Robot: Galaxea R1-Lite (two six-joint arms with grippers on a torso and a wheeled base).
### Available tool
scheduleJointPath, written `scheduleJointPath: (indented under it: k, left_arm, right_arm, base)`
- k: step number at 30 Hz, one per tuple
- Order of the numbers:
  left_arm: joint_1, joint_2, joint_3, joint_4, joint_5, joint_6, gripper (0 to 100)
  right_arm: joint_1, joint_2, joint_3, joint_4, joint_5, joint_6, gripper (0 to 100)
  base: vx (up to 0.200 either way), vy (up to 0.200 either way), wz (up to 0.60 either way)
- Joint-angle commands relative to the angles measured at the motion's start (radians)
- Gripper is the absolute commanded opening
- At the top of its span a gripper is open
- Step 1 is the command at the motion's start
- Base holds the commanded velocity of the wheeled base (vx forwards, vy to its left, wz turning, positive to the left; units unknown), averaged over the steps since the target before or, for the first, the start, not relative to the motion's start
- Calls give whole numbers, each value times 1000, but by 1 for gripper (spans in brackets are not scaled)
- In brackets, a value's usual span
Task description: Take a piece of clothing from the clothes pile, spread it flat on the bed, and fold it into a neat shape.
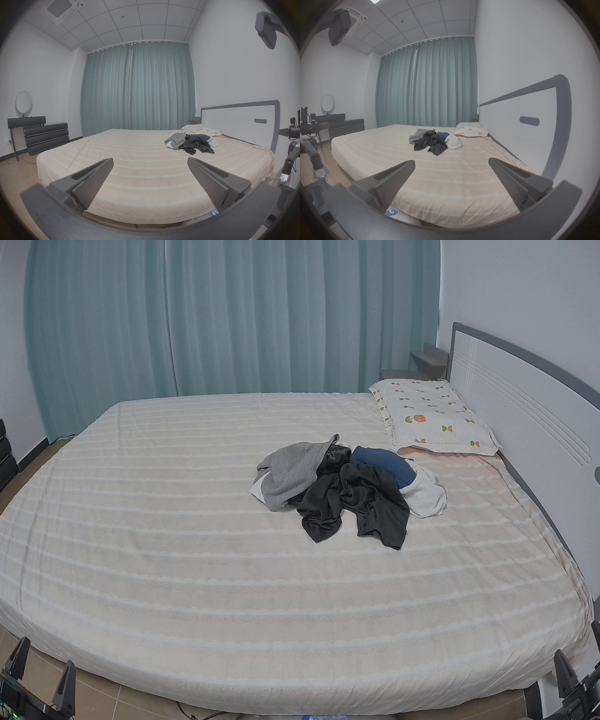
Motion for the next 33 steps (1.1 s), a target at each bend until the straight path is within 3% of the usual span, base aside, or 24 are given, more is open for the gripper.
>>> scheduleJointPath:
  k: [1, 4, 8, 17, 19, 20, 22, 26, 33]
  left_arm:
    - [0, -15, 18, 0, 0, -1, 100]
    - [0, -15, 18, 0, 0, -1, 100]
    - [0, -15, 18, 0, 0, -1, 100]
    - [0, -15, 18, 0, 0, -1, 100]
    - [0, -15, 18, 0, 0, 1, 100]
    - [0, -15, 18, 0, 0, 1, 100]
    - [0, -15, 18, 0, 0, 1, 100]
    - [0, -15, 18, 0, 0, 1, 100]
    - [0, -15, 18, 0, 0, -1, 100]
  right_arm:
    - [9, 303, -189, 11, 65, -44, 100]
    - [9, 461, -160, -5, 74, -34, 100]
    - [29, 724, -168, -81, 106, 61, 100]
    - [89, 1454, -321, -454, 114, 213, 100]
    - [95, 1524, -350, -491, 109, 225, 100]
    - [115, 1689, -447, -571, 102, 269, 100]
    - [124, 1741, -484, -583, 95, 288, 100]
    - [171, 2025, -755, -591, -1, 377, 100]
    - [193, 2262, -1032, -559, -50, 409, 100]
  base:
    - [0, 0, 0]
    - [0, 0, 0]
    - [0, 0, 0]
    - [0, 0, 0]
    - [0, 0, 0]
    - [0, 0, 0]
    - [0, 0, 0]
    - [0, 0, 0]
    - [0, 0, 0]
